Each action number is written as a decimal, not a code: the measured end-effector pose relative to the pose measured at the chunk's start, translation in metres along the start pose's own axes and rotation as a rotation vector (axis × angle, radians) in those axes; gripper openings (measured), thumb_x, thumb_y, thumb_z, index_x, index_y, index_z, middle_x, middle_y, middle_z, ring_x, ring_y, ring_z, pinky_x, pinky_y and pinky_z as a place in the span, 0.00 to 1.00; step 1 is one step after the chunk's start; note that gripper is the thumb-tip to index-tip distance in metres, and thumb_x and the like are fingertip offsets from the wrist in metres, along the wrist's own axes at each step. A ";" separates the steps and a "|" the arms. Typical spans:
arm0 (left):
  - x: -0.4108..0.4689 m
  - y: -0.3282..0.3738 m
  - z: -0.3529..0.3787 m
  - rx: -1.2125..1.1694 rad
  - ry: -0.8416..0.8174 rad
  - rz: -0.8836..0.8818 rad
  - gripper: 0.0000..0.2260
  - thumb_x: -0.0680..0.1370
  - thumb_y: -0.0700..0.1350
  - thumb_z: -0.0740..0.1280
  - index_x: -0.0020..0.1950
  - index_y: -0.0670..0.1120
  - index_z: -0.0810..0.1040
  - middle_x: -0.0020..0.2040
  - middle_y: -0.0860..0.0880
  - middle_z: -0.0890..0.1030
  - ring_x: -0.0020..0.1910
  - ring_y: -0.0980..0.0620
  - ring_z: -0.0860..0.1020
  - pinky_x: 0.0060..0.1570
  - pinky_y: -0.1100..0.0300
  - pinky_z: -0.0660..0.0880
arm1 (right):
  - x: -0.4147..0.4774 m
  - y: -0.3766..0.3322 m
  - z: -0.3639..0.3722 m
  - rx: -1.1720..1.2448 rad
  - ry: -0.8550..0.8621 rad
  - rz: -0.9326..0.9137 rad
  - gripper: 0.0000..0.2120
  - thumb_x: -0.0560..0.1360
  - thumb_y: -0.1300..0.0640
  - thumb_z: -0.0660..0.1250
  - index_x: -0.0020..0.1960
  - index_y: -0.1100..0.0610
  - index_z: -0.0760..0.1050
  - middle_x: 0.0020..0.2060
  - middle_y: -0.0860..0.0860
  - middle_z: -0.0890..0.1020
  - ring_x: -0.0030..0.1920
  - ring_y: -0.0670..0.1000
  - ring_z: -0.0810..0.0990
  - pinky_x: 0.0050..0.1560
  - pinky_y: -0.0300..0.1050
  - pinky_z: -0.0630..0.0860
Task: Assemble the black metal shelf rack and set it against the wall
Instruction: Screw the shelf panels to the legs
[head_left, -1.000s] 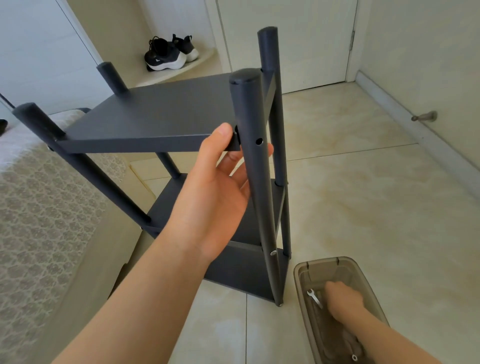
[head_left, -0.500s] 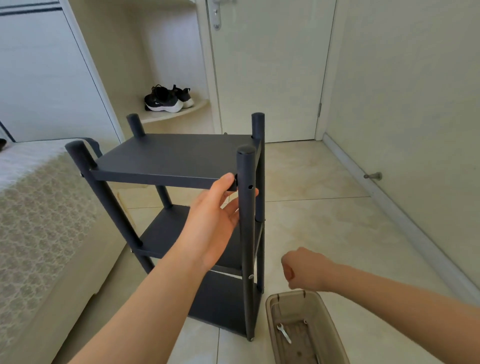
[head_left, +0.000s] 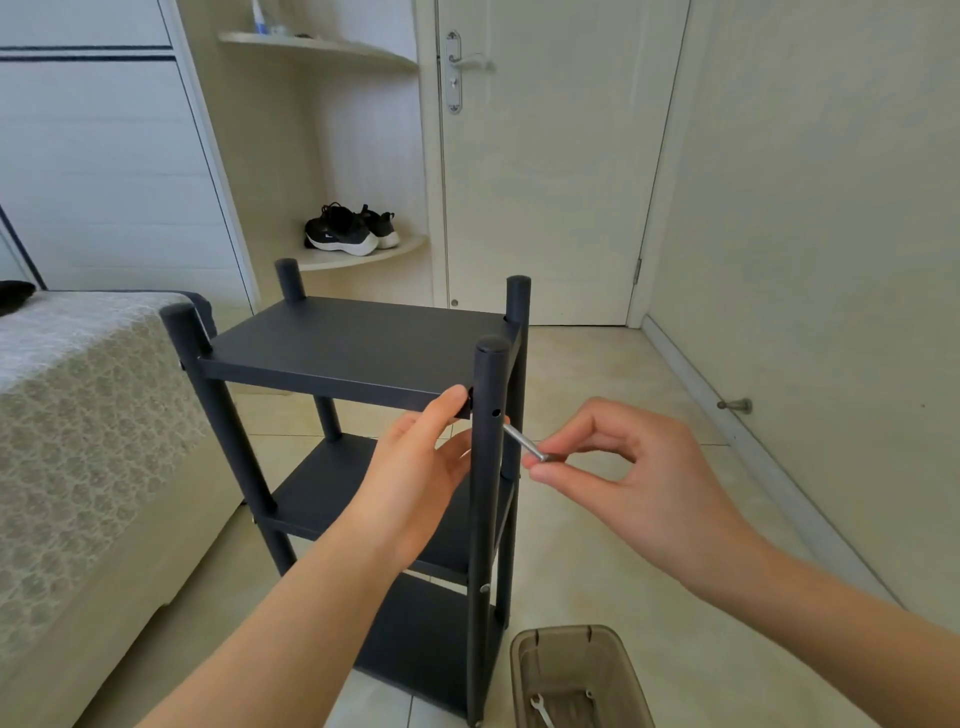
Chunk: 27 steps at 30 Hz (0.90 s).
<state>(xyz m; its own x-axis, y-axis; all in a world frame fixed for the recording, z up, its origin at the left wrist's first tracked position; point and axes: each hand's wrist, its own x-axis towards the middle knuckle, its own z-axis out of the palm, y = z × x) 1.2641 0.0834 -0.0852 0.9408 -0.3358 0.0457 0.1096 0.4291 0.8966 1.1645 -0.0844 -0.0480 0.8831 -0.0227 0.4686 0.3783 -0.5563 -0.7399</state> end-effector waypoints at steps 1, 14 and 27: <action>0.001 -0.001 0.001 0.002 0.005 -0.005 0.33 0.73 0.54 0.71 0.69 0.32 0.72 0.57 0.44 0.84 0.60 0.46 0.82 0.66 0.48 0.74 | 0.001 0.000 0.000 -0.002 0.011 -0.008 0.09 0.70 0.57 0.77 0.40 0.45 0.79 0.41 0.40 0.85 0.48 0.39 0.82 0.54 0.27 0.72; 0.003 -0.004 0.002 0.009 0.036 -0.003 0.36 0.71 0.55 0.72 0.68 0.31 0.70 0.61 0.43 0.82 0.62 0.47 0.81 0.71 0.46 0.70 | 0.015 0.006 0.008 -0.020 0.042 -0.048 0.10 0.70 0.58 0.77 0.39 0.44 0.79 0.39 0.39 0.84 0.45 0.37 0.82 0.50 0.22 0.68; 0.005 -0.006 0.001 0.027 0.049 -0.008 0.34 0.72 0.54 0.71 0.70 0.33 0.70 0.58 0.44 0.84 0.59 0.47 0.83 0.68 0.48 0.73 | 0.015 0.010 0.010 -0.020 0.065 -0.005 0.10 0.70 0.58 0.77 0.39 0.45 0.79 0.38 0.39 0.84 0.45 0.37 0.82 0.48 0.22 0.70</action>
<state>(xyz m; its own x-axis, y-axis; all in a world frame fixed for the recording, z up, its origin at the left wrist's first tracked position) 1.2674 0.0783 -0.0895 0.9546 -0.2973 0.0169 0.1094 0.4030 0.9086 1.1839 -0.0821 -0.0530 0.8611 -0.0729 0.5032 0.3768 -0.5729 -0.7278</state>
